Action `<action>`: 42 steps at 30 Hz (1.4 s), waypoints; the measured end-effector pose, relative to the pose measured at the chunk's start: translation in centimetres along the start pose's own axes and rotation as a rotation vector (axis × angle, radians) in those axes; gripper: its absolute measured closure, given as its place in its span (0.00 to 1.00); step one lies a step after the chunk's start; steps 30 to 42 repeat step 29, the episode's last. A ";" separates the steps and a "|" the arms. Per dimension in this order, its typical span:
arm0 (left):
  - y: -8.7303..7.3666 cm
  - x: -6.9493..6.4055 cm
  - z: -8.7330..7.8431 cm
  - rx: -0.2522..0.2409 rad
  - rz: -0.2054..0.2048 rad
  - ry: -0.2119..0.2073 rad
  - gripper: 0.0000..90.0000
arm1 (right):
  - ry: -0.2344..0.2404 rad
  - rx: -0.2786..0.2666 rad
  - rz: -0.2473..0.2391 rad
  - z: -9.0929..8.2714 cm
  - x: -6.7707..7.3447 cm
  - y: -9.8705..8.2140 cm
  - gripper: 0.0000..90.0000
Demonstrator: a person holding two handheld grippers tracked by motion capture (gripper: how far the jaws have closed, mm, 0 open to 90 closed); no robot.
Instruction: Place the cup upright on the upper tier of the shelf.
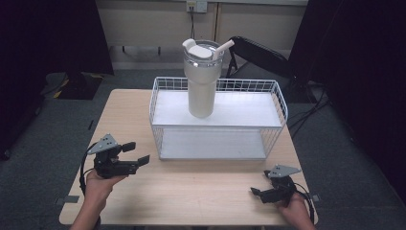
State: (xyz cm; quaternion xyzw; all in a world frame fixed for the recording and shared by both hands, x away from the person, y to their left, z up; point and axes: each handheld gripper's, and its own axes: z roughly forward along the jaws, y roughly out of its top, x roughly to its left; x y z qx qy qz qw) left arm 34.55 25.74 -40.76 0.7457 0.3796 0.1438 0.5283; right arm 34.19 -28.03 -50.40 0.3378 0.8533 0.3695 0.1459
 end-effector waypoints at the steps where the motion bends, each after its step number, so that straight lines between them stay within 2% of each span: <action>1: -0.3 0.1 0.1 0.005 0.000 0.001 0.21 | 0.000 0.000 0.000 0.0 0.0 0.0 0.11; 4: -1.6 0.3 0.4 0.022 -0.018 0.002 0.21 | 0.000 0.000 0.000 0.0 0.0 0.0 0.11; 6: -1.9 0.3 0.5 0.020 -0.025 -0.002 0.21 | 0.000 0.000 0.000 0.0 0.0 0.0 0.11; 11: -3.3 0.4 1.0 0.042 -0.024 0.000 0.21 | 0.000 0.000 0.000 0.0 0.0 0.0 0.11; 12: -3.8 0.4 1.3 0.051 -0.034 -0.007 0.21 | 0.000 0.000 0.000 0.0 0.0 0.0 0.11; 17: -4.9 0.2 2.0 0.077 -0.033 -0.019 0.22 | 0.000 0.000 0.000 0.0 0.0 0.0 0.11; 20: -5.6 0.2 2.5 0.103 -0.034 -0.021 0.22 | 0.000 0.000 0.000 0.0 0.0 0.0 0.11; 22: -6.0 0.1 2.9 0.132 -0.018 -0.012 0.21 | 0.000 0.000 0.000 0.0 0.0 0.0 0.11; 23: -6.6 0.1 3.3 0.150 -0.022 -0.019 0.21 | 0.000 0.000 0.000 0.0 0.0 0.0 0.11; 27: -7.3 0.0 3.9 0.189 -0.021 -0.017 0.22 | 0.000 0.000 0.000 0.0 0.0 0.0 0.11; 29: -7.5 -0.2 4.1 0.204 0.005 -0.004 0.22 | 0.001 0.000 0.000 0.0 0.0 0.0 0.11; 42: -7.5 -0.2 4.1 0.204 0.005 -0.004 0.22 | 0.001 0.000 0.000 0.0 0.0 0.0 0.11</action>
